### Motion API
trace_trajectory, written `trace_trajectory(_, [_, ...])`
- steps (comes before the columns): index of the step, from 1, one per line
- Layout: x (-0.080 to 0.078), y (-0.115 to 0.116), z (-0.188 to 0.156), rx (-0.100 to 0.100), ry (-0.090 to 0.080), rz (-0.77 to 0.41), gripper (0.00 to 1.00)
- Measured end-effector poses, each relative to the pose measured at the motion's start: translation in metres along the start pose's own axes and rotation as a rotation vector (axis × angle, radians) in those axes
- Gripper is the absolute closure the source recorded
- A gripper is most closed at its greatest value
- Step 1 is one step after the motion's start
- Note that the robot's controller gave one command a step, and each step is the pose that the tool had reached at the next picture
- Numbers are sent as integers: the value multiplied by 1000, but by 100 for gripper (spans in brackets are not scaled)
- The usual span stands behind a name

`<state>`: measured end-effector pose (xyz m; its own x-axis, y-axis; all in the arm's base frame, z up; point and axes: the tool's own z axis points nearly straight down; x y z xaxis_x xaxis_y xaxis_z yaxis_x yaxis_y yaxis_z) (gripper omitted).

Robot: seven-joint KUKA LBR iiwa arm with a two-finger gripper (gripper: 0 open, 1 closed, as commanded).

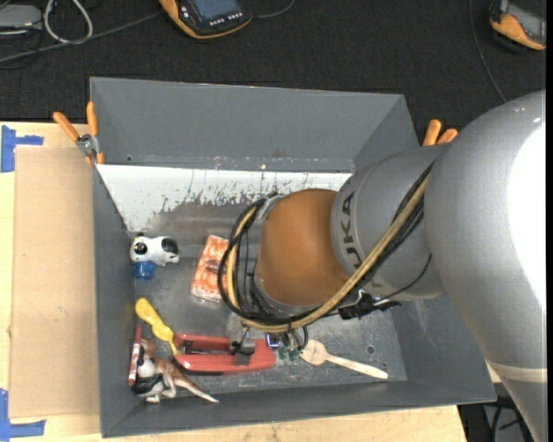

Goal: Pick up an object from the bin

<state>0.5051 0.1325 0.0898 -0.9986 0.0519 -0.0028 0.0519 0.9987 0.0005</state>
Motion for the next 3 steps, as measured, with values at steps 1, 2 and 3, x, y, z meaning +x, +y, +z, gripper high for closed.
trace_trajectory(1, [1,-2,-60,1,4,34,100])
trace_trajectory(2, [17,19,-134,2,7,-48,100])
trace_trajectory(3, [22,40,-99,2,3,187,100])
